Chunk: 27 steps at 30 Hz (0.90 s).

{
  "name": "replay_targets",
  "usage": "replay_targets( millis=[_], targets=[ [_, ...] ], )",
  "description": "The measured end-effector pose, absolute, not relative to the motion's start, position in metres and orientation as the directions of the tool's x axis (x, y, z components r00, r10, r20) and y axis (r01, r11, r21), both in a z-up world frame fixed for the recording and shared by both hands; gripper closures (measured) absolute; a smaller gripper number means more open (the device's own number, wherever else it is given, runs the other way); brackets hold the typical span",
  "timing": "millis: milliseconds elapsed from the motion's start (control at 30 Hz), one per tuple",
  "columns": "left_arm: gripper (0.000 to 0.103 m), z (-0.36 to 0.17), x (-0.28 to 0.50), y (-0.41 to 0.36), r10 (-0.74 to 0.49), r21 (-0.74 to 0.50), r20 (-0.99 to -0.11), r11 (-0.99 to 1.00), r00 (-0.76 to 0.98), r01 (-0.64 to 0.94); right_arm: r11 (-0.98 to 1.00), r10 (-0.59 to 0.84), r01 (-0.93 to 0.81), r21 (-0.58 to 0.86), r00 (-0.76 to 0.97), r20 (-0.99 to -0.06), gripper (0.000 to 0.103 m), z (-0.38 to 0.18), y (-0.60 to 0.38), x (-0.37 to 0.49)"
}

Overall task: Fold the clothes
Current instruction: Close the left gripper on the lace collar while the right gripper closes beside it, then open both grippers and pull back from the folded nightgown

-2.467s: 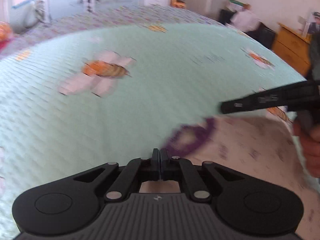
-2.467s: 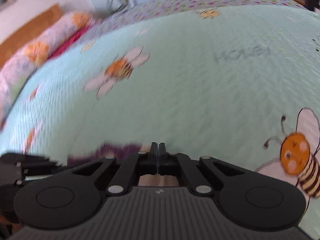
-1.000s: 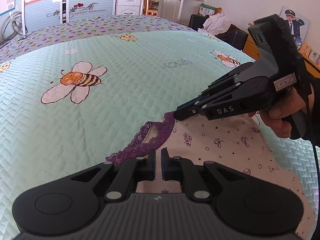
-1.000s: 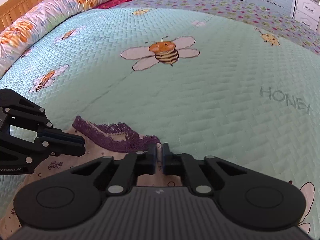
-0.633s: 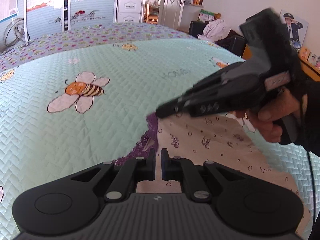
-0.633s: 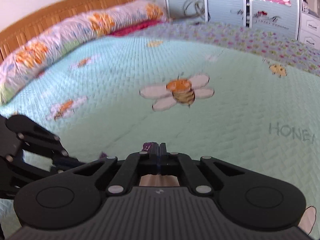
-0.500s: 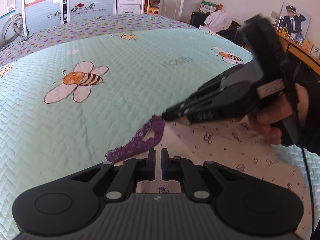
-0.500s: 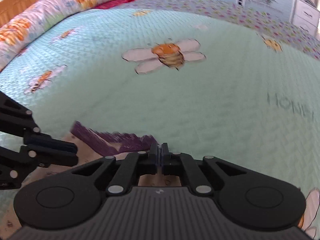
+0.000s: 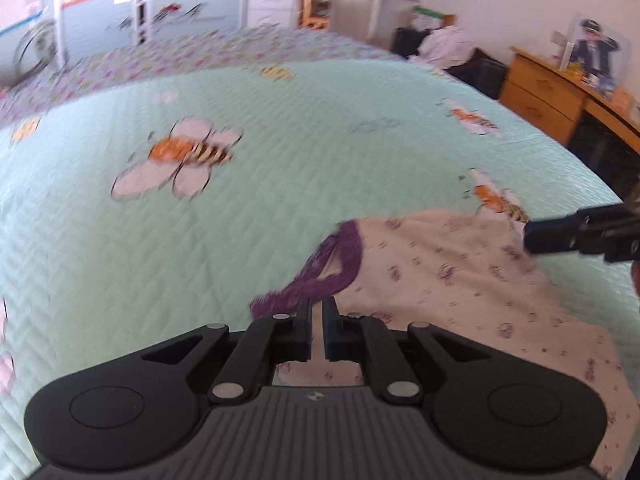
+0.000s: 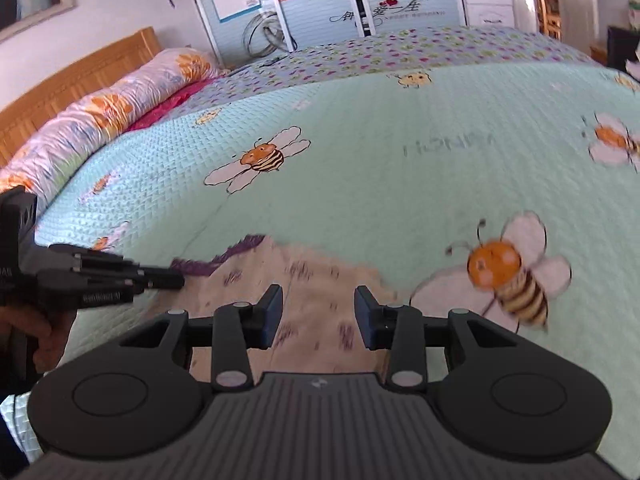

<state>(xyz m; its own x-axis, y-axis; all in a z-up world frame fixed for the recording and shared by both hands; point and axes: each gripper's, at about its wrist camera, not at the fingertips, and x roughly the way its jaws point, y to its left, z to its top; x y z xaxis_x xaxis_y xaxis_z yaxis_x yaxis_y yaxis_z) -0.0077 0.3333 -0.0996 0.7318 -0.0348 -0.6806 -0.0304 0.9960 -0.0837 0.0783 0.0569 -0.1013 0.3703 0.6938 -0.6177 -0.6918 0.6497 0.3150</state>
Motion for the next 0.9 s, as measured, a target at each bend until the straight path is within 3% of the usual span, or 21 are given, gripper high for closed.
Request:
replay_targets(
  millis=[133,233,333,500,567,667,800,900],
  targets=[
    [0.092,-0.108,0.014,0.336,-0.094,-0.097,-0.733,0.995,0.674,0.032,0.646,0.723,-0.652,0.398,0.356,-0.592,0.063,-0.116,0.043,0.065],
    [0.097,-0.133,0.019,0.347,0.111,0.099,-0.776,0.994,0.622,-0.054,0.649,0.718,-0.645,0.404,0.343,-0.606,0.063,-0.128,0.045,0.064],
    [0.100,-0.115,-0.004,0.382,0.180,0.037,-0.751,0.972,0.635,-0.231,0.680,0.690,-0.634,0.369,0.381,-0.616,0.063,-0.130,0.041,0.067],
    [0.099,-0.090,-0.015,0.345,0.053,-0.032,-0.693,0.994,0.719,-0.104,0.669,0.690,-0.668,0.327,0.394,-0.607,0.063,-0.129,0.044,0.062],
    [0.092,-0.093,-0.005,0.314,-0.024,-0.041,-0.696,0.999,0.717,-0.007,0.664,0.678,-0.688,0.292,0.392,-0.622,0.062,-0.132,0.052,0.059],
    [0.092,-0.123,0.010,0.293,0.063,0.100,-0.756,0.995,0.652,0.020,0.668,0.652,-0.704,0.241,0.398,-0.645,0.062,-0.139,0.058,0.058],
    [0.094,-0.118,-0.010,0.326,0.068,-0.009,-0.749,0.994,0.659,-0.113,0.673,0.676,-0.684,0.280,0.416,-0.609,0.062,-0.128,0.040,0.057],
    [0.093,-0.104,-0.023,0.311,0.036,-0.025,-0.722,0.997,0.691,-0.079,0.631,0.732,-0.707,0.319,0.408,-0.545,0.059,-0.112,0.036,0.051]
  ],
)
